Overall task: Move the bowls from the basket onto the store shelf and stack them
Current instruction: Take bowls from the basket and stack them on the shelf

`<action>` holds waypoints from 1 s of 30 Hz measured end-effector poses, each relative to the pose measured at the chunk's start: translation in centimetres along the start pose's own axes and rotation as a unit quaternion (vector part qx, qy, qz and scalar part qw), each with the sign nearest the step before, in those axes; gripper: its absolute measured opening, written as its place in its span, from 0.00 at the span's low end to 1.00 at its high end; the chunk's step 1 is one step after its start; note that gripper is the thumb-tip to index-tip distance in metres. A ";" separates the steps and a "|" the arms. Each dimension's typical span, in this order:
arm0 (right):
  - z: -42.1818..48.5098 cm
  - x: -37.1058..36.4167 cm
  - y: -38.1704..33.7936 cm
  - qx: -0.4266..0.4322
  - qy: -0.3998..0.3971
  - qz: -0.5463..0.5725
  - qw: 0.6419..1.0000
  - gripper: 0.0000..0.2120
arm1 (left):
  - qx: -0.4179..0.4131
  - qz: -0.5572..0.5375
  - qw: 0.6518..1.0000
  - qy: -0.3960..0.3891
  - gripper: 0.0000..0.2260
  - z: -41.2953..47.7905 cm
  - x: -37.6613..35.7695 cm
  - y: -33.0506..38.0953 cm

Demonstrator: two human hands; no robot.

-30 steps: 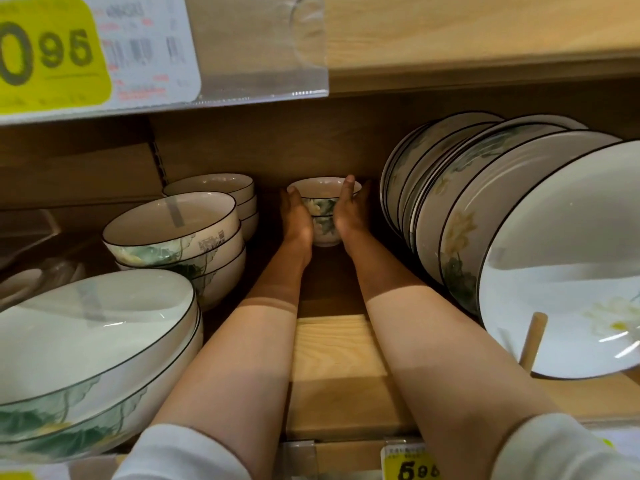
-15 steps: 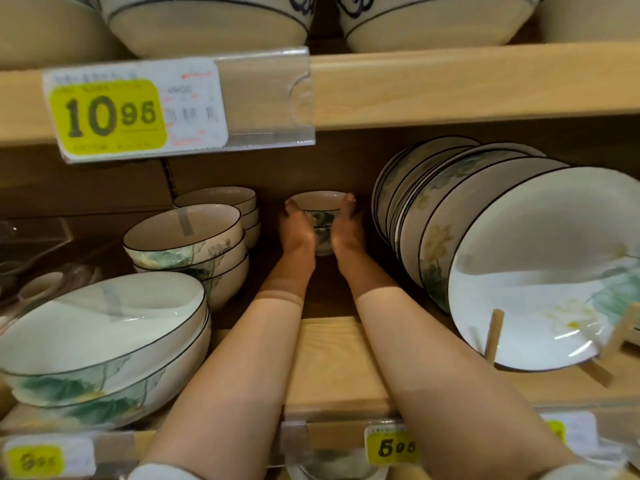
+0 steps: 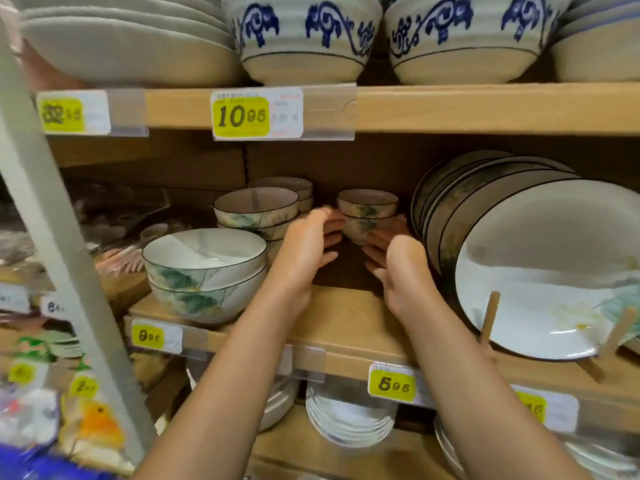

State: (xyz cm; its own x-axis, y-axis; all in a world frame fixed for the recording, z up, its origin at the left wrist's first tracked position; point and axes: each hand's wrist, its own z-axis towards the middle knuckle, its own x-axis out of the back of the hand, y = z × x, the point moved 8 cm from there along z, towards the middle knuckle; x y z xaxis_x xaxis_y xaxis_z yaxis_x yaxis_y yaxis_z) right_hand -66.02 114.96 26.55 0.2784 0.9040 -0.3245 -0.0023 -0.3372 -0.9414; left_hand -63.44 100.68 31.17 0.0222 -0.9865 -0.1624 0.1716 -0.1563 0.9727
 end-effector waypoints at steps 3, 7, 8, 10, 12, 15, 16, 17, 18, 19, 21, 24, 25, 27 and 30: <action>-4.1 -0.8 1.2 0.028 -0.063 0.025 0.997 0.18 | -0.022 -0.005 1.000 0.021 0.12 -4.5 3.6 0.2; -9.5 -3.0 3.4 0.010 -0.152 0.047 0.987 0.26 | -0.059 -0.012 0.996 0.062 0.12 -10.1 10.4 1.1; -10.9 -3.9 3.9 0.003 -0.168 0.053 0.984 0.26 | -0.068 -0.013 0.995 0.070 0.12 -11.6 12.2 1.2; -13.7 -6.0 5.2 -0.006 -0.191 0.057 0.980 0.24 | -0.081 -0.016 0.993 0.081 0.12 -14.9 16.1 1.1; -17.0 -8.3 7.4 -0.021 -0.215 0.050 0.975 0.20 | -0.076 -0.013 0.992 0.096 0.13 -18.4 20.3 0.5; -22.1 -12.3 12.0 -0.060 -0.250 0.027 0.966 0.13 | -0.042 0.000 0.986 0.162 0.13 -23.7 27.4 -0.8; -23.8 -13.6 13.9 -0.074 -0.263 0.018 0.962 0.12 | -0.030 0.004 0.982 0.188 0.12 -25.4 29.8 -1.2; -25.3 -15.0 15.8 -0.087 -0.274 0.003 0.958 0.11 | -0.018 0.009 0.977 0.211 0.11 -27.1 32.1 -1.7; -26.8 -16.2 17.7 -0.101 -0.286 -0.011 0.953 0.11 | -0.004 0.016 0.972 0.232 0.11 -28.8 34.3 -2.2; -28.1 -17.4 19.5 -0.115 -0.296 -0.022 0.948 0.10 | 0.012 0.025 0.967 0.253 0.10 -30.3 36.5 -2.8; -30.4 -19.5 23.0 -0.141 -0.311 -0.037 0.939 0.09 | 0.049 0.037 0.955 0.291 0.08 -33.2 40.7 -4.3; -32.6 -22.0 28.1 -0.168 -0.328 -0.074 0.927 0.07 | 0.108 0.055 0.930 0.346 0.08 -36.8 46.6 -7.1; -33.0 -22.7 29.8 -0.174 -0.335 -0.090 0.922 0.06 | 0.125 0.069 0.921 0.363 0.07 -37.7 48.5 -8.1; -33.3 -24.0 33.3 -0.192 -0.342 -0.120 0.912 0.05 | 0.160 0.092 0.902 0.390 0.07 -39.3 51.8 -9.9; -33.2 -25.9 38.6 -0.226 -0.339 -0.165 0.898 0.05 | 0.206 0.116 0.885 0.402 0.09 -40.4 55.6 -12.5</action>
State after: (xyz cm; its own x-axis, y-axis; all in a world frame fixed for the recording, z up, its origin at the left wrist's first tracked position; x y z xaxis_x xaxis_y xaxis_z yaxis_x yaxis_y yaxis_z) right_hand -41.44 69.83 1.63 -0.4572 0.8748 -0.1601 0.4058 0.0451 -0.9129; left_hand -24.54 49.82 3.30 0.7310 -0.6666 0.1460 -0.2999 -0.1217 0.9462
